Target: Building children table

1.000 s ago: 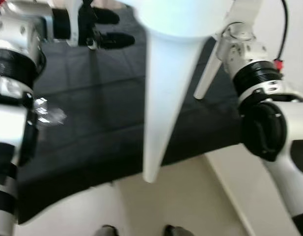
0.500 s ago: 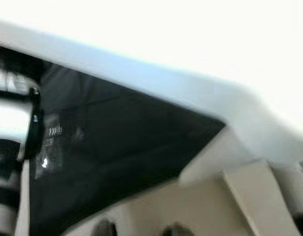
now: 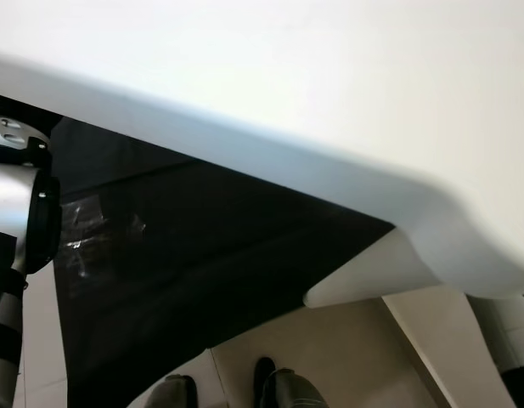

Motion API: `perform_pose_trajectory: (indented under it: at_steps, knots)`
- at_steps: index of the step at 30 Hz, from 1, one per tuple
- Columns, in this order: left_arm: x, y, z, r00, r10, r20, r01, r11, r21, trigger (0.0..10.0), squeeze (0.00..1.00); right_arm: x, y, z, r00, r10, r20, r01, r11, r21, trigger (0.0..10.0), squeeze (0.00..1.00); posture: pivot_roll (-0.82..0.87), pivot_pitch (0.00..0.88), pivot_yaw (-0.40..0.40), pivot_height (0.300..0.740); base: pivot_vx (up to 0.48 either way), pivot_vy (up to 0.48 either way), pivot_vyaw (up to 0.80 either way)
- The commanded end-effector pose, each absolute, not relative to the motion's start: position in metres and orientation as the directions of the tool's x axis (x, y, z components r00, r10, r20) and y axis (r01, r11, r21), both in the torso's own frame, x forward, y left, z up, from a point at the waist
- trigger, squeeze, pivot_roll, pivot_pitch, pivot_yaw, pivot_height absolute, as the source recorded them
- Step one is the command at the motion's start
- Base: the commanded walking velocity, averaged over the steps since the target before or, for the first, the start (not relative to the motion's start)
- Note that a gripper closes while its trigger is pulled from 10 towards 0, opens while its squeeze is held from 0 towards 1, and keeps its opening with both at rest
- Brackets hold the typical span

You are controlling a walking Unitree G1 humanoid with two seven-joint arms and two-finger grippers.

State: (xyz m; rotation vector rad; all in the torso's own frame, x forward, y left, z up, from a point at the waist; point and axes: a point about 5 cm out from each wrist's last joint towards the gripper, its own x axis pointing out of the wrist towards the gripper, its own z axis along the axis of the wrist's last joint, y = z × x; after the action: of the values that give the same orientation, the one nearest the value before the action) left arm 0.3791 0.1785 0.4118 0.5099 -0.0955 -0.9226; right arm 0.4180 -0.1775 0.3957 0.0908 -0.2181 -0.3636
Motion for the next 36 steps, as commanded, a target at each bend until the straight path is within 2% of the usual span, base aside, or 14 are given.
perform_pose_trajectory:
  at_steps: [1, 2, 3, 4, 5, 9, 13, 18, 22, 24, 25, 26, 27, 36]
  knots:
    - [0.369, 0.173, 0.430, 0.565, -0.810, -0.159, 0.742, 0.414, 0.528, 10.0, 0.00, 0.414, -0.181, 0.412, 0.908, -0.363, 0.210, 0.337, 0.930, 0.149, 10.0, 0.00, -0.01, 0.177, -0.108, 0.740, 0.000, 0.000, 0.00]
    - [0.363, 0.173, 0.429, 0.494, -0.836, -0.239, 0.794, 0.322, 0.515, 10.0, 0.00, 0.412, -0.180, 0.420, 0.905, -0.358, 0.228, 0.330, 0.931, 0.153, 10.0, 0.00, 0.00, 0.176, -0.106, 0.740, 0.000, 0.000, 0.00]
    - [0.363, 0.173, 0.429, 0.494, -0.836, -0.239, 0.794, 0.322, 0.515, 10.0, 0.00, 0.412, -0.180, 0.420, 0.905, -0.358, 0.228, 0.330, 0.931, 0.153, 10.0, 0.00, 0.00, 0.176, -0.106, 0.740, 0.000, 0.000, 0.00]
    - [0.344, 0.178, 0.431, 0.330, -0.868, -0.370, 0.875, 0.135, 0.465, 10.0, 0.00, 0.407, -0.180, 0.435, 0.900, -0.350, 0.259, 0.319, 0.935, 0.155, 10.0, 0.00, 0.00, 0.171, -0.102, 0.740, 0.000, 0.000, 0.00]
    - [0.335, 0.179, 0.434, 0.274, -0.873, -0.404, 0.894, 0.076, 0.442, 10.0, 0.00, 0.405, -0.181, 0.442, 0.895, -0.352, 0.275, 0.322, 0.935, 0.150, 10.0, 0.00, 0.00, 0.171, -0.102, 0.740, 0.000, 0.000, 0.00]
    - [0.318, 0.174, 0.445, 0.187, -0.907, -0.378, 0.910, 0.015, 0.413, 10.0, 0.00, 0.402, -0.184, 0.450, 0.886, -0.360, 0.294, 0.336, 0.933, 0.129, 10.0, 0.00, 0.01, 0.166, -0.103, 0.740, 0.000, 0.000, 0.00]
    - [0.328, 0.172, 0.477, 0.284, -0.924, -0.254, 0.865, 0.133, 0.484, 10.0, 0.00, 0.400, -0.191, 0.451, 0.874, -0.381, 0.301, 0.363, 0.925, 0.117, 10.0, 0.00, 0.03, 0.161, -0.103, 0.740, 0.000, 0.000, 0.00]
    - [0.327, 0.185, 0.489, 0.395, -0.876, -0.276, 0.826, 0.208, 0.524, 10.0, 0.00, 0.402, -0.195, 0.444, 0.877, -0.394, 0.276, 0.377, 0.919, 0.113, 10.0, 0.00, 0.04, 0.160, -0.098, 0.740, 0.000, 0.000, 0.00]
    - [0.325, 0.194, 0.513, 0.585, -0.803, -0.115, 0.695, 0.424, 0.580, 10.0, 0.00, 0.404, -0.202, 0.435, 0.874, -0.414, 0.254, 0.401, 0.910, 0.106, 10.0, 0.00, 0.07, 0.140, -0.080, 0.740, 0.000, 0.000, 0.00]
    - [0.326, 0.194, 0.516, 0.614, -0.786, -0.064, 0.656, 0.464, 0.595, 10.0, 0.00, 0.404, -0.202, 0.434, 0.874, -0.416, 0.253, 0.401, 0.909, 0.108, 10.0, 0.00, 0.07, 0.138, -0.079, 0.740, 0.000, 0.000, 0.00]
    - [0.334, 0.196, 0.516, 0.706, -0.709, 0.011, 0.558, 0.565, 0.608, 10.0, 0.00, 0.403, -0.203, 0.436, 0.867, -0.424, 0.261, 0.404, 0.906, 0.128, 10.0, 0.00, 0.06, 0.132, -0.076, 0.740, 0.000, 0.000, 0.00]
    - [0.334, 0.196, 0.516, 0.706, -0.709, 0.011, 0.558, 0.565, 0.608, 10.0, 0.00, 0.403, -0.203, 0.436, 0.867, -0.424, 0.261, 0.404, 0.906, 0.128, 10.0, 0.00, 0.06, 0.132, -0.076, 0.740, 0.000, 0.000, 0.00]
    - [0.340, 0.199, 0.516, 0.755, -0.652, 0.075, 0.485, 0.631, 0.606, 10.0, 0.00, 0.400, -0.206, 0.444, 0.855, -0.438, 0.277, 0.380, 0.893, 0.241, 10.0, 0.00, 0.06, 0.128, -0.073, 0.740, 0.000, 0.000, 0.00]
    - [0.351, 0.210, 0.515, 0.860, -0.469, 0.200, 0.270, 0.752, 0.601, 10.0, 0.00, 0.383, -0.227, 0.474, 0.787, -0.503, 0.358, 0.416, 0.861, 0.293, 10.0, 0.00, 0.04, 0.125, -0.058, 0.740, 0.161, 0.000, 0.00]
